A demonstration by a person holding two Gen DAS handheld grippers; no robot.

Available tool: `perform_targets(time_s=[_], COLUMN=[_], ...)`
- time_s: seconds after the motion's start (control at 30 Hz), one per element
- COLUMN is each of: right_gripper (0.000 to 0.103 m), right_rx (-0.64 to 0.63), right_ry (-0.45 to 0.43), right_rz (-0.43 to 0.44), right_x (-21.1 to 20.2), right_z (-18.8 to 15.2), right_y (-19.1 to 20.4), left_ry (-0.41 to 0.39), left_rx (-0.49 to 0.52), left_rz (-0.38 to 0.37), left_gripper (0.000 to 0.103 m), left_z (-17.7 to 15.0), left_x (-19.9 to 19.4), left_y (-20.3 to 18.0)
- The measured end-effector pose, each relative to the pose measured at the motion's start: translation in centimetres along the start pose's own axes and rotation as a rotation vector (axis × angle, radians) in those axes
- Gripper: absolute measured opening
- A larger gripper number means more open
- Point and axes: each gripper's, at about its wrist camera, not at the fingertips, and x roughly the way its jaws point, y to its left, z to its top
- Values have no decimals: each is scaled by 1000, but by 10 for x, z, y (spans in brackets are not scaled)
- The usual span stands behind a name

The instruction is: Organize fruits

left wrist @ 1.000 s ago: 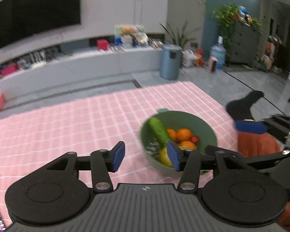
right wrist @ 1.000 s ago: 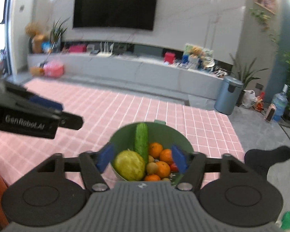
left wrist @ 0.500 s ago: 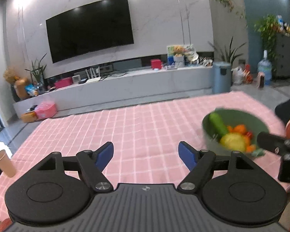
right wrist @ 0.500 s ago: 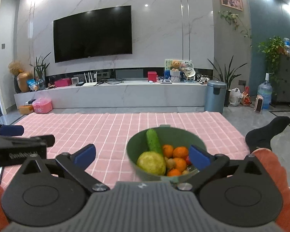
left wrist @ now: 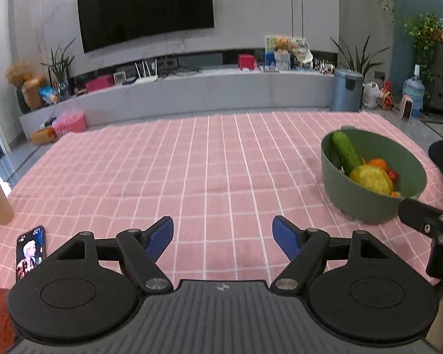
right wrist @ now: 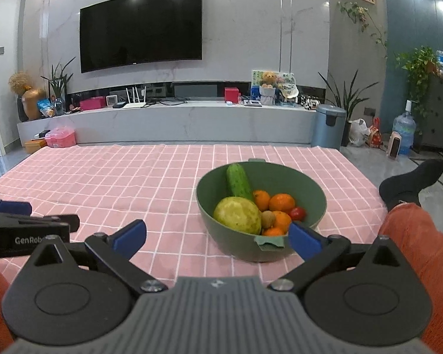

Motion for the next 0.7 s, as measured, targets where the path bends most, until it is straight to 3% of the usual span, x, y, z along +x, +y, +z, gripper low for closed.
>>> perform_targets(time_s=[0.7], right_gripper=[98], right_rx=[-3], right_ry=[-11], right_rz=[7], right_x=[0], right_z=[-4], right_y=[0], left_ry=[6], left_rx=[17], left_rz=[11], left_gripper=[90], left_z=[-2], left_x=[-3], left_y=[4])
